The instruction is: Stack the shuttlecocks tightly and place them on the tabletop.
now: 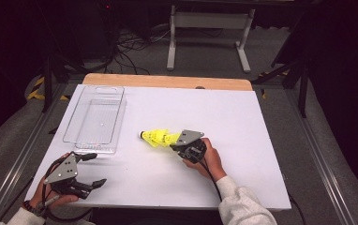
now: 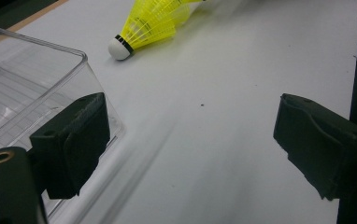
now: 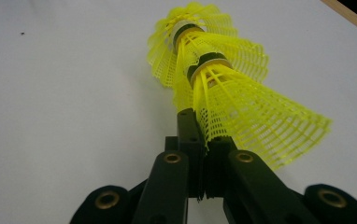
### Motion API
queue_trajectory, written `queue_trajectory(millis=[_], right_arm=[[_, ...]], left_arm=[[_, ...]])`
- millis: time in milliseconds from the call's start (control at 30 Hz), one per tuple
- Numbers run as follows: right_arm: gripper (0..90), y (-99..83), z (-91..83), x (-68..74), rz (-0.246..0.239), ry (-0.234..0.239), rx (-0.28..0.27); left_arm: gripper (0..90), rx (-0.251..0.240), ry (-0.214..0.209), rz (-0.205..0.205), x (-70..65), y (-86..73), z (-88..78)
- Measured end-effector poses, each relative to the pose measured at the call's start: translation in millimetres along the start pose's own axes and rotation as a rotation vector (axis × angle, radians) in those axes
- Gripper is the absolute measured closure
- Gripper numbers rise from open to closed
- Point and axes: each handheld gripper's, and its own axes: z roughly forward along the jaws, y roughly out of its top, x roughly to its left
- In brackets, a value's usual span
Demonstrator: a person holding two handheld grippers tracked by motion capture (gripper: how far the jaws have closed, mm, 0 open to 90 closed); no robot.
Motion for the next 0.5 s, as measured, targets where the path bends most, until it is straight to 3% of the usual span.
queue_trajectory(millis=[500], right_arm=[[87.4, 6.8, 17.5, 1.9, -0.007, 0.023, 0.006]], left_arm=[[11.7, -0.001, -0.007, -0.005, -0.1, -0.2, 0.6]])
